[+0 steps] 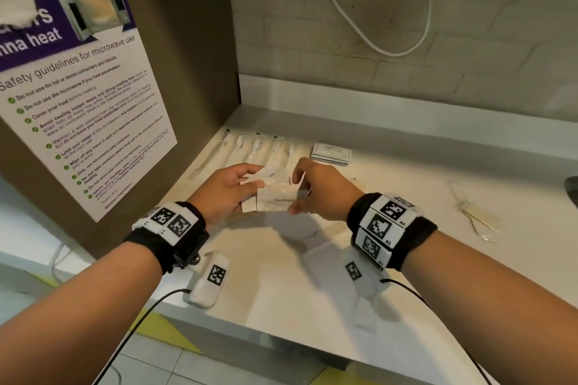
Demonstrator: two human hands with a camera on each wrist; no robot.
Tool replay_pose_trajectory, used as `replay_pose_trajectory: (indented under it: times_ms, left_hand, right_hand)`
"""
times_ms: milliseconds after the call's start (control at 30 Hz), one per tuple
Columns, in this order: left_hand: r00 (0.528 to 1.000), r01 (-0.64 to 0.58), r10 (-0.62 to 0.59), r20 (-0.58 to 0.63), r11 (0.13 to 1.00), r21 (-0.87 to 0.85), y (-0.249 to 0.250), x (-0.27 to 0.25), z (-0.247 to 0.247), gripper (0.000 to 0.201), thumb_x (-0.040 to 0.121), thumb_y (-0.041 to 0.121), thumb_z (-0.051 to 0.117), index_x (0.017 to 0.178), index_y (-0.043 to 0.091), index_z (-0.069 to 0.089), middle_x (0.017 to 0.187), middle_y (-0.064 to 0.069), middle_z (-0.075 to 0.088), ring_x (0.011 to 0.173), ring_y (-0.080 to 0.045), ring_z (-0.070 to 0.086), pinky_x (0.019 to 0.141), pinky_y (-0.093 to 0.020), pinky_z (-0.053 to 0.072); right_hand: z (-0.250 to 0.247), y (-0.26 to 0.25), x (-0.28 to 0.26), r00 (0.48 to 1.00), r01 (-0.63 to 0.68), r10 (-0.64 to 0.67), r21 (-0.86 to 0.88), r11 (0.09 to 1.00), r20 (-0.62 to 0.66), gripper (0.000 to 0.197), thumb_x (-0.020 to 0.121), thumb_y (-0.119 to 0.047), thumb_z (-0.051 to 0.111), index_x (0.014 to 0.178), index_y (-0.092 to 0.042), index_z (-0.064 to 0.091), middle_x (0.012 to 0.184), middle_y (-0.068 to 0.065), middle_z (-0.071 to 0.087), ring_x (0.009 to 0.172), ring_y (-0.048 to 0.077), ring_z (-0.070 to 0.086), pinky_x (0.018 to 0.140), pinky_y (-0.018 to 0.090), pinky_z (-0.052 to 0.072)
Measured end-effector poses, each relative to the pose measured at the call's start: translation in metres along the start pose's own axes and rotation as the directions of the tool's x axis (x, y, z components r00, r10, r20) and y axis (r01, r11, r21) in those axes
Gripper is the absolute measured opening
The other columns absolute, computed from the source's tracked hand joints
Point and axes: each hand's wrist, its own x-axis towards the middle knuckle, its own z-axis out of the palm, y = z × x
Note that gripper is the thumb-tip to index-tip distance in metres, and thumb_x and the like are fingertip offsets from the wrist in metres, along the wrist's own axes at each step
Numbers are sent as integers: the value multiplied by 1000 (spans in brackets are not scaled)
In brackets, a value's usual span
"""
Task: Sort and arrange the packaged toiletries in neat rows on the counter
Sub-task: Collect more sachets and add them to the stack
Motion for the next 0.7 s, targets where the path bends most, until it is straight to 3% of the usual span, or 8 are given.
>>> replay_pose_trajectory:
  times_ms: [67, 167, 233, 300, 367, 533, 700]
  left_hand:
    - [1000, -1, 2, 9, 1000, -31, 2, 2, 3, 25, 93, 12, 63, 113, 26, 67, 109, -11, 74, 100, -31, 70, 96, -50, 50]
    - [999, -4, 9, 50, 994, -106, 5, 3, 6, 25, 93, 11, 63, 115, 22, 66, 111, -14, 73, 94, -26, 70, 87, -42, 55]
    - [996, 16, -2, 92, 989, -148, 10, 4, 11, 26, 95, 11, 59, 120, 15, 64, 112, -15, 72, 92, -22, 71, 72, -31, 60]
    - [992, 40, -17, 126, 982, -184, 19, 5, 18, 25, 98, 13, 54, 122, 12, 62, 112, -15, 71, 92, -21, 72, 65, -28, 59]
    - [990, 40, -13, 138, 980, -195, 31, 7, 26, 21, 100, 15, 51, 117, 15, 63, 110, -13, 70, 90, -19, 70, 61, -27, 59]
    - [977, 49, -14, 215, 987, -156, 51, 12, 62, 24, 102, 21, 47, 121, 18, 62, 112, -7, 71, 96, -18, 69, 73, -28, 60]
    - [919, 154, -56, 389, 962, -225, 65, 18, 98, 31, 103, 34, 41, 116, 19, 65, 118, -12, 71, 105, -30, 69, 90, -47, 55]
  right_hand:
    - [-2, 2, 2, 1000, -24, 24, 20, 999, -14, 59, 71, -13, 83, 115, -16, 45, 94, -3, 58, 68, 12, 55, 55, 21, 44]
    - [-5, 5, 5, 999, -24, 23, 52, 998, 27, 73, 73, -13, 82, 132, -19, 39, 109, -3, 54, 74, 13, 57, 65, 22, 46]
    - [-12, 6, 6, 998, -12, 8, 57, 998, 64, 64, 76, -11, 79, 129, -19, 44, 105, -5, 57, 67, 7, 58, 56, 15, 46]
    - [-24, 6, 4, 997, 2, -2, -1, 1000, 73, 51, 79, -13, 77, 122, -19, 50, 96, -8, 58, 62, 4, 57, 47, 10, 41]
    - [-37, 5, 2, 998, 16, -12, -59, 998, 58, 44, 79, -17, 78, 116, -18, 53, 92, -6, 60, 61, 6, 57, 49, 14, 42]
    - [-63, 23, -16, 998, -58, 59, -66, 996, 13, 41, 77, -20, 80, 109, -15, 55, 89, 6, 73, 72, 22, 69, 73, 39, 59]
    - [-83, 53, -39, 988, -154, 154, -42, 987, -15, 47, 74, -19, 82, 110, -14, 53, 90, 10, 75, 80, 28, 73, 78, 46, 60]
